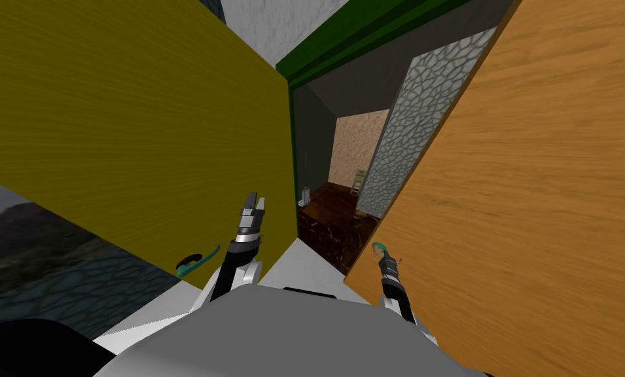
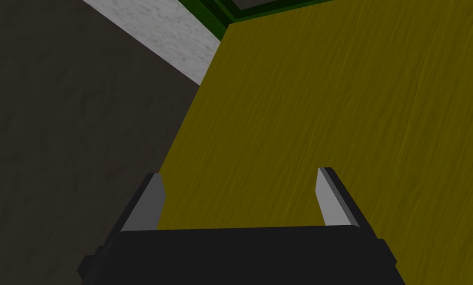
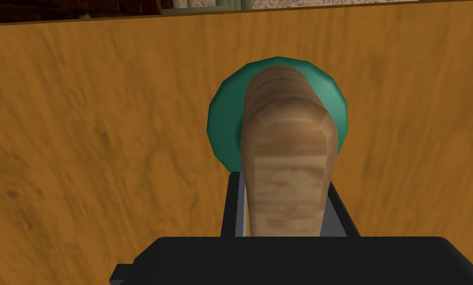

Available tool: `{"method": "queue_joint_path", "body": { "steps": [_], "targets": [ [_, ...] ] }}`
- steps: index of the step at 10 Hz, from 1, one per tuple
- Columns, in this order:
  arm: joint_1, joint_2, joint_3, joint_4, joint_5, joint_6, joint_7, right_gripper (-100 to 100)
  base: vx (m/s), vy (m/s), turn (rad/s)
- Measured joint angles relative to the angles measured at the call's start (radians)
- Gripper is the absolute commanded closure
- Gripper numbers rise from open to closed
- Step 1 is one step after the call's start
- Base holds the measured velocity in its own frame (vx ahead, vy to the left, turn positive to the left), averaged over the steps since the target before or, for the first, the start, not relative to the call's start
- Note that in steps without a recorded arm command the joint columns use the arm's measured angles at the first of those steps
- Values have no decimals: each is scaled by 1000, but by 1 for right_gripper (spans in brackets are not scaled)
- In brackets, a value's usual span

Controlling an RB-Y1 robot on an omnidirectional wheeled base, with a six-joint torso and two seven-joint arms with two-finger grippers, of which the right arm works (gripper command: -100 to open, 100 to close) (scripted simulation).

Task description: Pull the door open

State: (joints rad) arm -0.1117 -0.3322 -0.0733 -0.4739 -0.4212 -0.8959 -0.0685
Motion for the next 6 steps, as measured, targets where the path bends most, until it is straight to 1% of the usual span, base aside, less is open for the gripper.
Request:
{"method": "queue_joint_path", "body": {
  "steps": [4,5,6],
  "targets": [
    [15,-9,50,-17,39,-6,-44,100,-248,-31,97],
    [21,-12,60,-29,47,-3,-52,100,-195,23,44],
    [27,-14,67,-36,52,-2,-58,100,-86,15,6]
  ]
}}
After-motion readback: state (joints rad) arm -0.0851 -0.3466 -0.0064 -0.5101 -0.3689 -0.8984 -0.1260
